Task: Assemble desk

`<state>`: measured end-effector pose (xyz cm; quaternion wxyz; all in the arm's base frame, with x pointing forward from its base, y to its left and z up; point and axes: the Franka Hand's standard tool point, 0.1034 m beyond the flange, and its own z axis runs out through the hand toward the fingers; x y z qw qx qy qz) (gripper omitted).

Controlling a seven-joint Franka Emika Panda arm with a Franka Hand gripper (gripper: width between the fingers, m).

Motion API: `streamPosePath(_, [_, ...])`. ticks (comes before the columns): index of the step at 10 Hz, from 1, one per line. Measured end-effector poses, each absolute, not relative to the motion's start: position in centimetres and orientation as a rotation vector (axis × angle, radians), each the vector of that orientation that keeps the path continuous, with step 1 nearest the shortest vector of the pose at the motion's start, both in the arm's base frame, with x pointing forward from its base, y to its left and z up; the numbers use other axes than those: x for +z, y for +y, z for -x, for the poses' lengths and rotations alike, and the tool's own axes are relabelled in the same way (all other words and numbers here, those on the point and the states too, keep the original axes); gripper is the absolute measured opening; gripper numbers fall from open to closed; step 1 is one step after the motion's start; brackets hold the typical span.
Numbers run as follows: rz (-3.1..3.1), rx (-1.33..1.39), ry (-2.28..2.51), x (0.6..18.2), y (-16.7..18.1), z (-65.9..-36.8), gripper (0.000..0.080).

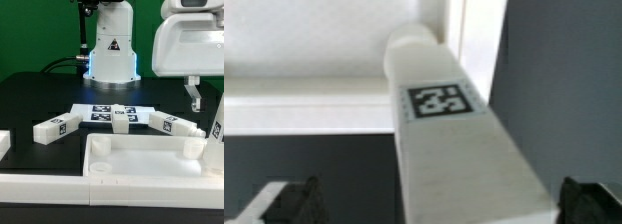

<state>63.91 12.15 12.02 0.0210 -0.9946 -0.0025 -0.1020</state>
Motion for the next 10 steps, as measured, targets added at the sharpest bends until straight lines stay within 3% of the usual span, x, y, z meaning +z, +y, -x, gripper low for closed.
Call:
streamPosePath(4, [3.089,-0.272,0.042,11.71,11.97,-63.98,0.0623])
streamPosePath(5, [3.080,-0.269,0.130,11.69,12.03,-63.96,0.0452])
streamPosePath(6, [3.065,-0.265,0.260,11.69,11.96,-63.96,0.0452])
streamPosePath(7, [3.055,-0.263,0.350,11.66,11.60,-64.01,0.0295])
streamPosePath(10, [2.970,-0.273,0.718,11.59,11.23,-64.05,0.0295])
